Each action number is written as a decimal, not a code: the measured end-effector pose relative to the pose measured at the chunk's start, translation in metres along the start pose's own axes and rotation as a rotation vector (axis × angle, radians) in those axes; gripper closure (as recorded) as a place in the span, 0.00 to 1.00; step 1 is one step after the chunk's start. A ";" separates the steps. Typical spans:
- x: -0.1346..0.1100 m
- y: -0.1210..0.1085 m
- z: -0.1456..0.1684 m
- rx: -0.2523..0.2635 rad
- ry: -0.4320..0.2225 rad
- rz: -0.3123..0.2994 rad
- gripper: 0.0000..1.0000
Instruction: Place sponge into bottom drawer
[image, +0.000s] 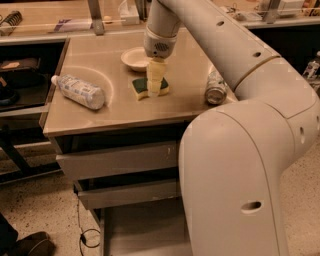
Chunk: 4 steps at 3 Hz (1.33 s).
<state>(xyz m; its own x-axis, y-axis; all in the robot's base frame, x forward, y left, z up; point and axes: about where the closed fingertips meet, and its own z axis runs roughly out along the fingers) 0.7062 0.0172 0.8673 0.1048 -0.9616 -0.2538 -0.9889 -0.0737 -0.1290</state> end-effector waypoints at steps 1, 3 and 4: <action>0.006 -0.003 0.011 -0.014 0.004 0.007 0.00; 0.020 -0.010 0.027 -0.031 0.020 0.021 0.00; 0.028 -0.010 0.029 -0.029 0.020 0.036 0.00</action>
Offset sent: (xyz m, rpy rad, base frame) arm 0.0057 -0.0217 -0.0238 -0.0504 0.0758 -0.0035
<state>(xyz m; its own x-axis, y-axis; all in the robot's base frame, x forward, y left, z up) 0.7222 -0.0013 0.8339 0.0675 -0.9688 -0.2385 -0.9946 -0.0466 -0.0922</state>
